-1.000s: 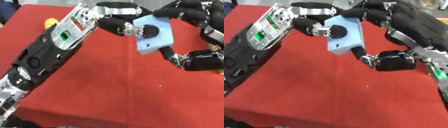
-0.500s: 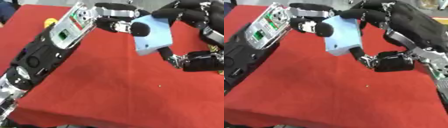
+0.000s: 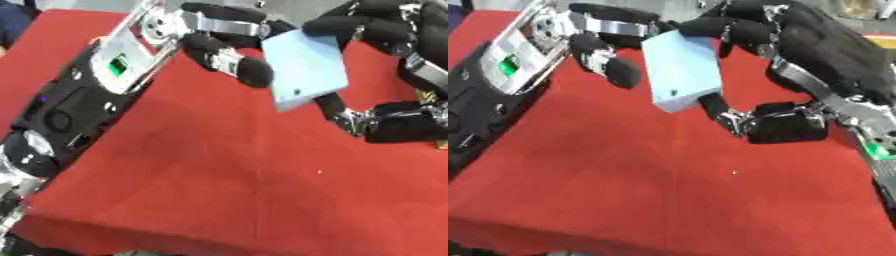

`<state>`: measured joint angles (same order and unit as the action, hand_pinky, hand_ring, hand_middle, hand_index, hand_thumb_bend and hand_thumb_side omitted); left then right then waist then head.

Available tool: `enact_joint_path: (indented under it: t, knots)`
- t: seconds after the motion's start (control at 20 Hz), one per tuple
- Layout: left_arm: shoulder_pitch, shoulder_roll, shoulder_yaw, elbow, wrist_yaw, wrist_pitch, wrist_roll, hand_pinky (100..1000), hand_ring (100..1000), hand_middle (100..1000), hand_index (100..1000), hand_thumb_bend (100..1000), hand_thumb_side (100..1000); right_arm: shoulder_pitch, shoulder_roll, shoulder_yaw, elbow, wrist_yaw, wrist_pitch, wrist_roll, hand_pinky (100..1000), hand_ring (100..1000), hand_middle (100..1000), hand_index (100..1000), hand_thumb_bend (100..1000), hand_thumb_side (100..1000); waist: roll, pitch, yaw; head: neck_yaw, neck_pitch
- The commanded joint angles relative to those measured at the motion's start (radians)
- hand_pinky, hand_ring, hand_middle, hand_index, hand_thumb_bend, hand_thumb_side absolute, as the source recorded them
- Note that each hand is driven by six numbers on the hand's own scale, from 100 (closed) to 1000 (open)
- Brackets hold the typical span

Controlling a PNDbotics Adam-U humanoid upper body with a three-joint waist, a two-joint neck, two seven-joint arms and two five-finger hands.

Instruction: Pick up the objects with one hand, pass them to the other hand, and then place them into the box on the other side of the table.

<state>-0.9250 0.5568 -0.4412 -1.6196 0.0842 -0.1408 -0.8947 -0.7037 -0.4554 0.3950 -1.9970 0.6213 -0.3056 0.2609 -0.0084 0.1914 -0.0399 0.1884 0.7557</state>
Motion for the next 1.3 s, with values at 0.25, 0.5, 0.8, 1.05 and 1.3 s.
enact_joint_path:
  t: [0.25, 0.5, 0.8, 1.05, 1.3]
  knots:
    - [0.06, 0.142, 0.106, 0.018, -0.018, -0.031, 0.067, 834, 871, 865, 977, 658, 906, -0.015, -0.059, -0.061, -0.003, 0.019, 0.021, -0.044, 809, 568, 205, 851, 100, 200, 0.016, -0.02, 0.003, -0.011, 0.007]
    - [0.167, 0.175, 0.218, 0.06, -0.02, -0.017, 0.159, 810, 854, 841, 960, 551, 889, -0.002, -0.124, -0.122, -0.003, 0.013, 0.067, -0.1, 804, 553, 195, 847, 100, 199, 0.013, -0.018, 0.007, -0.02, 0.004]
    - [0.322, 0.144, 0.362, 0.036, 0.043, 0.036, 0.254, 780, 824, 801, 931, 452, 887, 0.057, -0.253, -0.242, 0.04, -0.11, 0.186, -0.182, 794, 523, 184, 839, 100, 246, 0.003, -0.011, 0.019, -0.072, -0.003]
    - [0.441, 0.09, 0.444, -0.035, 0.096, 0.079, 0.313, 754, 799, 769, 908, 367, 881, 0.091, -0.337, -0.344, 0.179, -0.169, 0.262, -0.271, 785, 507, 179, 835, 100, 292, -0.008, -0.007, 0.031, -0.175, 0.001]
    - [0.528, 0.028, 0.502, -0.113, 0.151, 0.112, 0.374, 739, 782, 750, 897, 336, 862, 0.096, -0.401, -0.405, 0.395, -0.177, 0.303, -0.346, 779, 495, 173, 830, 100, 293, -0.018, -0.003, 0.042, -0.245, 0.013]
